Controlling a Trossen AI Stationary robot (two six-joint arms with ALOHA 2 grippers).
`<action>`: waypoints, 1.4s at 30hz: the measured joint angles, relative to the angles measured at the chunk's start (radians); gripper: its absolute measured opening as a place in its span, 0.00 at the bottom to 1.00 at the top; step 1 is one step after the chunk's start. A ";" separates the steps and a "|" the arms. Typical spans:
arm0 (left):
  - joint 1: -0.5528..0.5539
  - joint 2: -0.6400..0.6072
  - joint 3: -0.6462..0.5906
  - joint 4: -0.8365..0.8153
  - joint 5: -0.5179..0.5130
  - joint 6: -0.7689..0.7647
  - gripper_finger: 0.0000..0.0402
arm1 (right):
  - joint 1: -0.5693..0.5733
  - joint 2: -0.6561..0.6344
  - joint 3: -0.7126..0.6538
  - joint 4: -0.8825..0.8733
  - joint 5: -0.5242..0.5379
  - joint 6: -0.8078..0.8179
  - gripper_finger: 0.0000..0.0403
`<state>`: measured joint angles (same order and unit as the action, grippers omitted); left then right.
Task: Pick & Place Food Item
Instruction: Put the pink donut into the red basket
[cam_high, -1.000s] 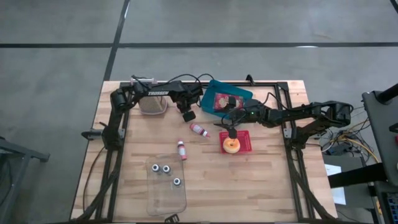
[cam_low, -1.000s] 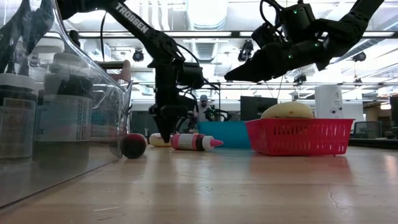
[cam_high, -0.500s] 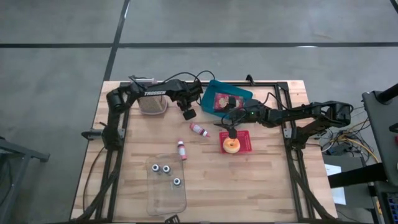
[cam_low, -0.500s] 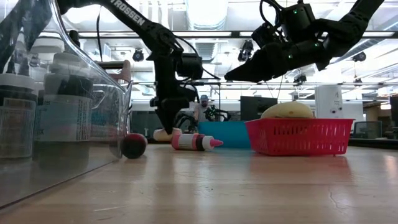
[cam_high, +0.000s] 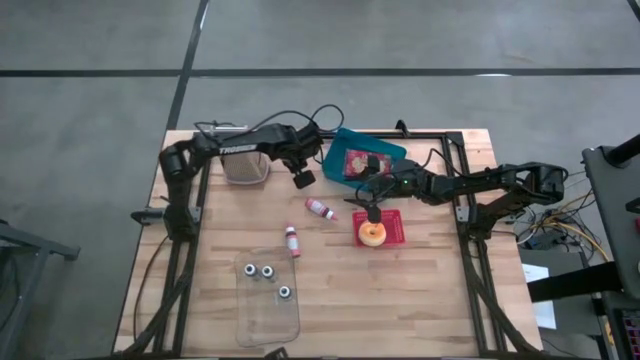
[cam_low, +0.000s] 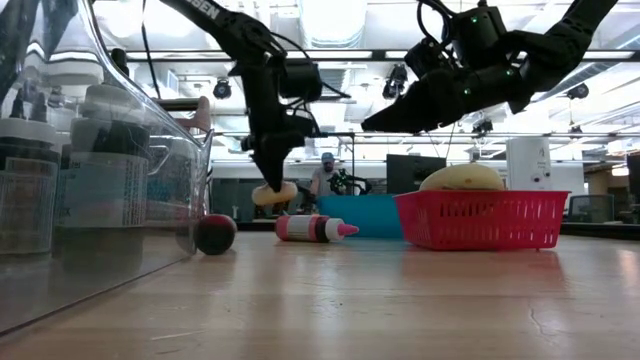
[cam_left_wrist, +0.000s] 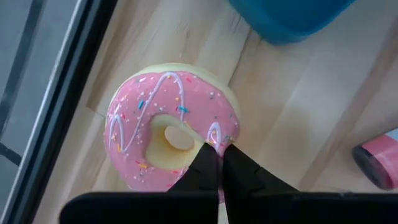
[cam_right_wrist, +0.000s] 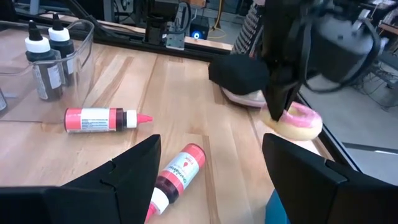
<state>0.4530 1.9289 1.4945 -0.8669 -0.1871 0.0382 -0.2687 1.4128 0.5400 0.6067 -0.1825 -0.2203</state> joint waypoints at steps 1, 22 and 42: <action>-0.001 -0.012 -0.006 0.005 0.000 0.003 0.00 | 0.000 0.000 0.000 -0.001 0.000 0.000 0.69; -0.069 -0.608 -0.563 0.715 0.175 0.064 0.00 | 0.000 0.000 0.000 0.078 -0.013 0.025 0.63; -0.063 -0.809 -0.926 1.283 1.063 0.127 0.00 | 0.000 0.003 0.009 0.386 -0.397 0.063 0.62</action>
<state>0.3897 1.1197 0.5683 0.4158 0.8763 0.1654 -0.2687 1.4158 0.5486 0.9932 -0.5793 -0.1569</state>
